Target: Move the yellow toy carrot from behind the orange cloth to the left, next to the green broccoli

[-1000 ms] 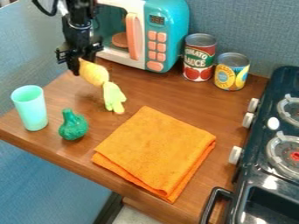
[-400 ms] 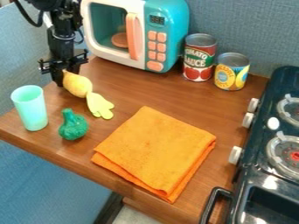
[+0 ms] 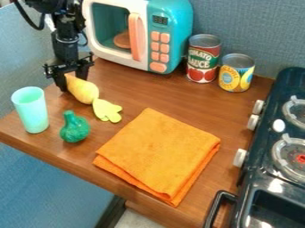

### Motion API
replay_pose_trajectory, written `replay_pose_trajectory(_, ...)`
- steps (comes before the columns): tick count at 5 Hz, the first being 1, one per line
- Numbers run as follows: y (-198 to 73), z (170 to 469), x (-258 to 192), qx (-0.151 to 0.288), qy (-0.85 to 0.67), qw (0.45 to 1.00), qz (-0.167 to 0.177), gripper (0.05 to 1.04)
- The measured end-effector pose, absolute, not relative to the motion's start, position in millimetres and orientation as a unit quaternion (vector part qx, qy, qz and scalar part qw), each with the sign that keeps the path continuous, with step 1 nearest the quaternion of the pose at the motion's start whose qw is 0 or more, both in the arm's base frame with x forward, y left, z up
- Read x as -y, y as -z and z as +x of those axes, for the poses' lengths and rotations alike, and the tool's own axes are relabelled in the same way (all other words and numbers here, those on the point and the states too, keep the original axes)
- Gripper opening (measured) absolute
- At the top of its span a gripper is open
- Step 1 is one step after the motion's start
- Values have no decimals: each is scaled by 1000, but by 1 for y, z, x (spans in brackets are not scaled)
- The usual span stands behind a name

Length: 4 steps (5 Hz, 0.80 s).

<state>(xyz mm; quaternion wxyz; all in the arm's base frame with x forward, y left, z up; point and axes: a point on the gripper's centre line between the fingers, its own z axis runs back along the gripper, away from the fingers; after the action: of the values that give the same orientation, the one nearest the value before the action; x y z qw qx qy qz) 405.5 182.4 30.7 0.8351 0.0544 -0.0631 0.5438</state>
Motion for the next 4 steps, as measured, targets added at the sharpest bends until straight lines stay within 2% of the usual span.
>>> replay_pose_trajectory(1,-26,403,-175,64,-526,847,35,1003)
replay_pose_trajectory(2,-50,403,-175,79,-495,865,35,1005)
replay_pose_trajectory(3,-65,400,-174,73,-454,887,42,1001)
replay_pose_trajectory(4,-96,401,-169,97,-402,910,36,1001)
